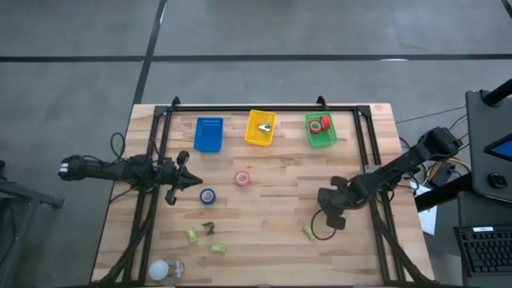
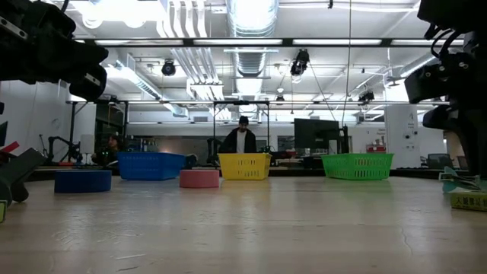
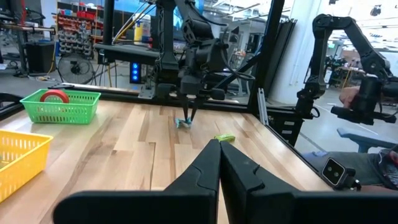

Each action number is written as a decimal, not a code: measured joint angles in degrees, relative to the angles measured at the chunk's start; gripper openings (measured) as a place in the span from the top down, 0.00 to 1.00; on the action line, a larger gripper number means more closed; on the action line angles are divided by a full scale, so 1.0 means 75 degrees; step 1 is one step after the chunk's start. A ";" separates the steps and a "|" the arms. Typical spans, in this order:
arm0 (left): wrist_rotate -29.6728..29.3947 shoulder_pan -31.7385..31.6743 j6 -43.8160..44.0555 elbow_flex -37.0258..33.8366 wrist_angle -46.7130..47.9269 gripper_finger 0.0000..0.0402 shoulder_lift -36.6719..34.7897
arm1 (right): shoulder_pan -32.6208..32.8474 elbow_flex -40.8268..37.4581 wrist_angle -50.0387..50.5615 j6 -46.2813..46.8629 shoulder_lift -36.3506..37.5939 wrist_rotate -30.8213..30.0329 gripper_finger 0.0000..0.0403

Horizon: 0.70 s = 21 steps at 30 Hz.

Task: Pick and place Stapler, Stapler remover, tape
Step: Put the light blue staple remover into the yellow bin

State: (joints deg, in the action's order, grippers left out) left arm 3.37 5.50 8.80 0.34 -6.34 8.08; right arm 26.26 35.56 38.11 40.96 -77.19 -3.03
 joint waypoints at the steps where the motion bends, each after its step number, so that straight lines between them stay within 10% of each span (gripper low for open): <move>1: 0.0000 0.0000 0.0000 0.0000 0.0000 0.98 0.0000 | 0.0000 0.0045 0.0010 -0.0050 -0.0018 0.0003 0.89; 21: 0.0000 0.0001 0.0000 0.0000 0.0000 0.98 0.0000 | -0.0003 0.0812 0.0029 -0.0543 -0.0038 -0.0801 0.98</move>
State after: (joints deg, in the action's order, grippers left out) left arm 3.37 5.50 8.80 0.34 -6.34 8.08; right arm 26.24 41.65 38.33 36.88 -77.47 -9.04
